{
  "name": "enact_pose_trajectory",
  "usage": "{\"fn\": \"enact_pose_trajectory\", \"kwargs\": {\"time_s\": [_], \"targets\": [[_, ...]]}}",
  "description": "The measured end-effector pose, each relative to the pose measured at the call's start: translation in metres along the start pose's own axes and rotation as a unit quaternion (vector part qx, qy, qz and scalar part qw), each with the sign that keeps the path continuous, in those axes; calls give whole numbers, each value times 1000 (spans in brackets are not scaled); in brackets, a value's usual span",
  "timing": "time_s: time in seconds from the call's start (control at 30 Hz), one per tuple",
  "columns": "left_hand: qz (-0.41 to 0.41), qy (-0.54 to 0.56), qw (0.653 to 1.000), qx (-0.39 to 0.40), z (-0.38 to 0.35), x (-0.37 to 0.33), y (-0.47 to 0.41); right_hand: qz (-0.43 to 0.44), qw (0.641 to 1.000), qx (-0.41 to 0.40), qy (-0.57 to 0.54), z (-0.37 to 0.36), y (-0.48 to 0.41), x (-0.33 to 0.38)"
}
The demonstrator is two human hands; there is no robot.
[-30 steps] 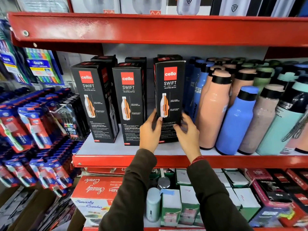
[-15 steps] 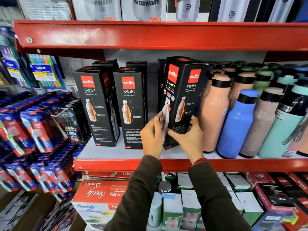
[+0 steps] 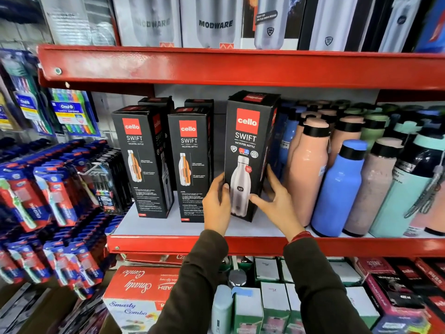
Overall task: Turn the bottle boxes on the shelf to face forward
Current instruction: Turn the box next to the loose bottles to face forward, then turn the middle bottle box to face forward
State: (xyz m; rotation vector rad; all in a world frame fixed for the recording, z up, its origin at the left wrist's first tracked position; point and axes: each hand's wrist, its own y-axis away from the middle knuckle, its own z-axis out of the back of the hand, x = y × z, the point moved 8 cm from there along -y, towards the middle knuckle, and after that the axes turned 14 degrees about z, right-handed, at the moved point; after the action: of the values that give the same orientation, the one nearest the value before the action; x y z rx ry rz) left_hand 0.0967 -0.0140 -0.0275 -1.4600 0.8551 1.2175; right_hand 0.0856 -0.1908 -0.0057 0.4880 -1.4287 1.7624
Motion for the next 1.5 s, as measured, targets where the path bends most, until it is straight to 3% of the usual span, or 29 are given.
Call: {"fn": "enact_pose_trajectory", "kwargs": {"time_s": [0.93, 1.13, 1.37, 1.5], "targets": [[48, -59, 997, -12, -17, 18, 0, -60, 996, -20, 64, -7, 1, -37], [52, -71, 996, -4, -17, 18, 1, -48, 993, -81, 73, -3, 4, -35], [-57, -63, 996, -26, 1, -9, 19, 28, 971, -220, 91, 12, 10, -1], [-153, -93, 980, -82, 26, -29, 28, 108, 962, -241, 75, -4, 13, 38]]}}
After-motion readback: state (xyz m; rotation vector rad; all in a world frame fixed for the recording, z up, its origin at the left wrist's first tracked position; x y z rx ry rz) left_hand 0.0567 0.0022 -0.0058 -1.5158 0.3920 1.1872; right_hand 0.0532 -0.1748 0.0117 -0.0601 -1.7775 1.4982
